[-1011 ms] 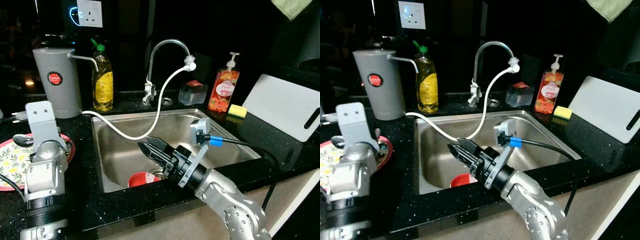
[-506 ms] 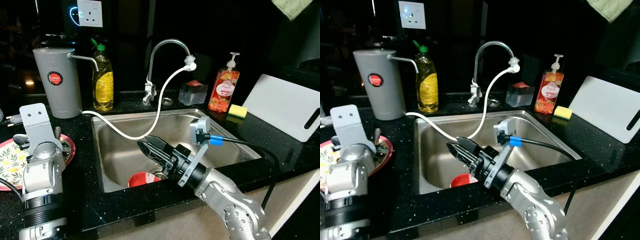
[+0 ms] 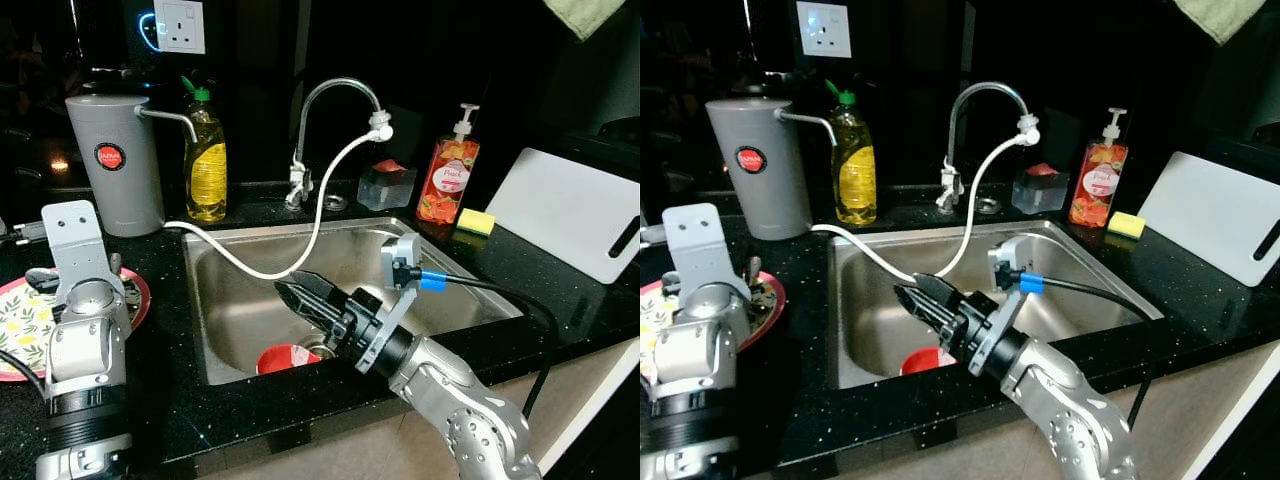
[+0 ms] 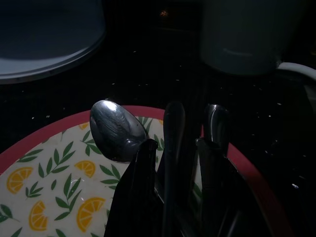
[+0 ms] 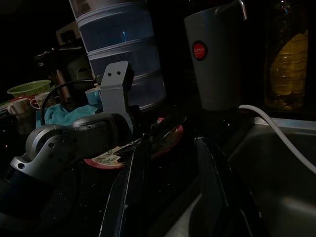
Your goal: Kitchen organization
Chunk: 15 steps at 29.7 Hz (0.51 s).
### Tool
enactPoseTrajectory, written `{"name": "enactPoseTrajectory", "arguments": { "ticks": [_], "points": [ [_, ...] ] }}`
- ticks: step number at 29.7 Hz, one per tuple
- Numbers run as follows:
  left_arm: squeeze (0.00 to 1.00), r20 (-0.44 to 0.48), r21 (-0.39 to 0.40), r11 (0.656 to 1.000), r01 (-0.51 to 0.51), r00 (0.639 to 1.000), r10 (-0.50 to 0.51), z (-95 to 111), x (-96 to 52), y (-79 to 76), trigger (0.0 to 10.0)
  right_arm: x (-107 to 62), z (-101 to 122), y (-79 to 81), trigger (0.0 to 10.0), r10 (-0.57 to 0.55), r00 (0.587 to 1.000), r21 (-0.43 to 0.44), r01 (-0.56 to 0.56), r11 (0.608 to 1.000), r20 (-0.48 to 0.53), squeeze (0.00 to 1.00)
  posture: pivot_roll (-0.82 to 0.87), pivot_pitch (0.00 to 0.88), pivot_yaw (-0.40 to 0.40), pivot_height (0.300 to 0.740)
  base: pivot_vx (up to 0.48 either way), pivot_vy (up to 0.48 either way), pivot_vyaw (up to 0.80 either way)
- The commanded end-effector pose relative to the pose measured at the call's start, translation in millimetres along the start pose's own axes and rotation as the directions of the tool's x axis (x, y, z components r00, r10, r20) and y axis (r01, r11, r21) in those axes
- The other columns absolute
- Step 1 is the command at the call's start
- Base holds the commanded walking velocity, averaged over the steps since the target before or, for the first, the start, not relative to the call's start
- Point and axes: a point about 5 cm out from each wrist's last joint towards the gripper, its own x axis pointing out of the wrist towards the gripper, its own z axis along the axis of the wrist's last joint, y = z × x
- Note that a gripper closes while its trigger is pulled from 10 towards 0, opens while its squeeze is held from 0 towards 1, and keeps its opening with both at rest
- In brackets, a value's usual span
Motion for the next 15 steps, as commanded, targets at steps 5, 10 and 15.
{"name": "enactPoseTrajectory", "arguments": {
  "ticks": [5, 10, 15],
  "points": [
    [0.00, 0.002, 0.003, 1.000, 0.007, 1.000, -0.007, 2.9, 1.1, -2.9, 10.0, 0.1, -1.0, -1.6, 10.0, -0.008, 1.000, -0.011, 0.008, 1.000, -0.001, 0.00, -0.05, 0.000, -0.068, 0.740, 0.000, 0.000, 0.00],
    [0.00, 0.005, 0.000, 1.000, 0.005, 1.000, -0.005, 3.5, 0.5, -2.2, 10.0, 0.3, -0.9, -1.6, 10.0, -0.006, 1.000, -0.010, 0.006, 1.000, 0.000, 0.00, -0.04, 0.000, -0.072, 0.740, 0.000, 0.000, 0.00],
    [0.00, -0.009, -0.015, 1.000, -0.001, 1.000, 0.001, 2.2, -0.8, -1.0, 10.0, 0.7, -1.1, -1.4, 10.0, -0.003, 1.000, -0.007, 0.003, 1.000, -0.001, 0.00, -0.04, 0.000, -0.077, 0.740, 0.000, 0.000, 0.00]
  ]
}}
